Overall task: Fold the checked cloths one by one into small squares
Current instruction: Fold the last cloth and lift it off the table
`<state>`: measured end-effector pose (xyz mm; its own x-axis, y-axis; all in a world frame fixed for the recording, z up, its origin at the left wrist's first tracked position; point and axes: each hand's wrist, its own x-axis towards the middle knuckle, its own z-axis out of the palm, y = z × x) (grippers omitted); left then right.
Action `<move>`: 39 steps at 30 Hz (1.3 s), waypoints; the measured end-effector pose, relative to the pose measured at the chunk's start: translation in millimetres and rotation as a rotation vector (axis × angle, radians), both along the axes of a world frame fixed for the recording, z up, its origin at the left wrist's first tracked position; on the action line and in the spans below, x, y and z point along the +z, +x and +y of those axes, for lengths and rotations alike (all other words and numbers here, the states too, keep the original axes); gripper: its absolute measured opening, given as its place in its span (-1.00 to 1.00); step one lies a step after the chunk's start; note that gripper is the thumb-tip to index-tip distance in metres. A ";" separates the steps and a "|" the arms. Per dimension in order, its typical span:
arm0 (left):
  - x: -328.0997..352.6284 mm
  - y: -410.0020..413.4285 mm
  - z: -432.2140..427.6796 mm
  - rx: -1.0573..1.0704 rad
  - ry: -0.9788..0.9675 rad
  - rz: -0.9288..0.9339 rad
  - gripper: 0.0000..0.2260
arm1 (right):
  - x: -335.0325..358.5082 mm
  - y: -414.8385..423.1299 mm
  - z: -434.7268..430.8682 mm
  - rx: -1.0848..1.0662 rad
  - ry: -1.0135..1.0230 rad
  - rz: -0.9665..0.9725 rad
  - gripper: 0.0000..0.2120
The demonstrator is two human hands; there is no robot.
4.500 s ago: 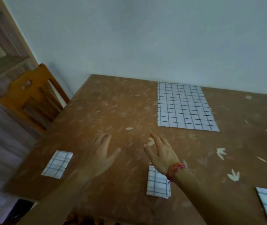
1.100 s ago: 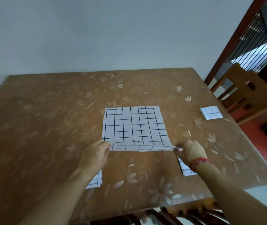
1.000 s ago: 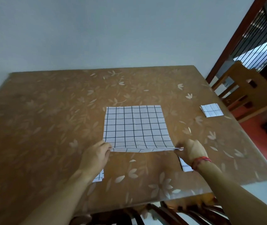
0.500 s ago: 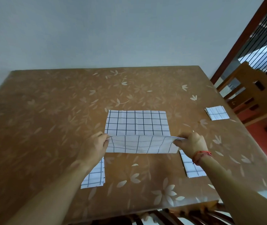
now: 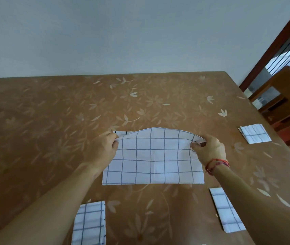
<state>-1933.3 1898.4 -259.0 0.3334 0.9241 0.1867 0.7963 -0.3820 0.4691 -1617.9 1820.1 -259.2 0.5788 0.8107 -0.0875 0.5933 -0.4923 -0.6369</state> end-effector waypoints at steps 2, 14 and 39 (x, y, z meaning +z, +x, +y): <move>-10.5 1.9 12.0 0.015 -0.002 -0.006 -0.57 | -8.8 2.5 13.0 0.007 -0.033 -0.052 -0.92; -36.7 7.1 37.1 0.017 0.045 0.152 -0.65 | -29.6 0.9 41.5 -0.029 -0.062 -0.123 -0.45; -93.5 33.1 -132.5 -0.402 0.024 0.379 -0.51 | -80.6 -100.7 -72.0 0.698 -0.352 -0.404 -0.22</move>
<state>-1900.2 1765.9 -352.4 0.7073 0.7069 0.0047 0.6965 -0.6981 0.1657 -1718.5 1748.1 -339.9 0.0017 0.9557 -0.2944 0.9793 -0.0612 -0.1931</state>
